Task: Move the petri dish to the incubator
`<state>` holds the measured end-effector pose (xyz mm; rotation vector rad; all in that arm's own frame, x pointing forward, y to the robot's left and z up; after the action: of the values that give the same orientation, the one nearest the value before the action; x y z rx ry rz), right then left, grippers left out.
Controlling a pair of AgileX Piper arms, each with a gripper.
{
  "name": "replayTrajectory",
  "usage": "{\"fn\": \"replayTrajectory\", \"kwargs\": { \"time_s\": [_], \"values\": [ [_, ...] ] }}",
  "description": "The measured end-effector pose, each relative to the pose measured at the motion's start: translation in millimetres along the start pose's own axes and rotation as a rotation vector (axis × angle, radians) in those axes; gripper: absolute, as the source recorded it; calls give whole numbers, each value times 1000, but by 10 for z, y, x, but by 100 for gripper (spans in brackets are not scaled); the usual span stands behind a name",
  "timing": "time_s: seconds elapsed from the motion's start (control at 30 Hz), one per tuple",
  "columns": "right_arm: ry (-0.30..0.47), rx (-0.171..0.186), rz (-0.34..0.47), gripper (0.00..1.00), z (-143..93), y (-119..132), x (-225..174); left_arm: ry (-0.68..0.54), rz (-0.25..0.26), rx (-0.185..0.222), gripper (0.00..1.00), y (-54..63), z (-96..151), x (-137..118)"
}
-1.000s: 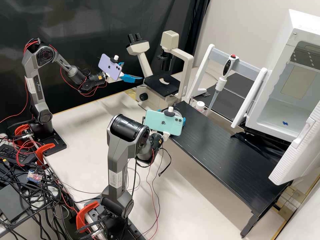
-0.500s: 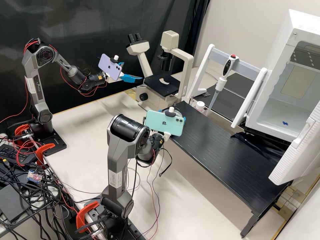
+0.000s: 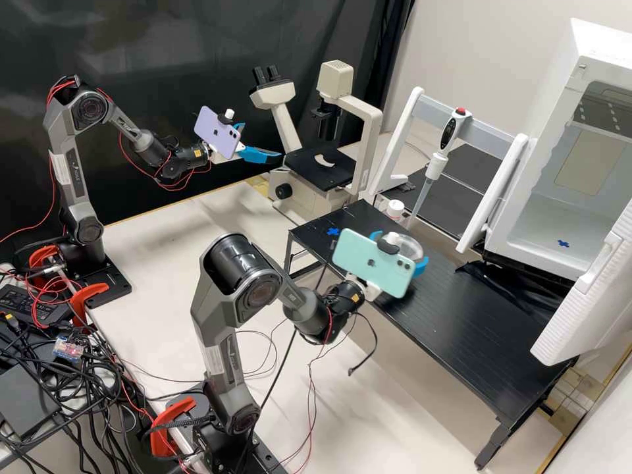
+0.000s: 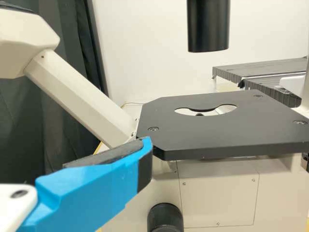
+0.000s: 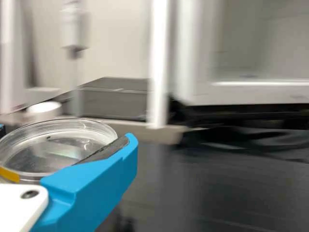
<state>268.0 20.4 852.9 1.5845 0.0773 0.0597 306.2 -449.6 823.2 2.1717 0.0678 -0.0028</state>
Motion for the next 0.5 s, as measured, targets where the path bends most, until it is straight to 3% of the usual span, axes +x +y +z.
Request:
{"fn": "replayTrajectory", "kwargs": {
  "time_s": [0.2, 0.5],
  "values": [
    [-39, 5, 169, 0, 210, 568, 278, 0, 0, 0, 100, 0, 0, 0],
    [-163, 3, 222, 0, 450, 1121, 935, 0, 0, 0, 100, 0, 0, 0]
  ]
}}
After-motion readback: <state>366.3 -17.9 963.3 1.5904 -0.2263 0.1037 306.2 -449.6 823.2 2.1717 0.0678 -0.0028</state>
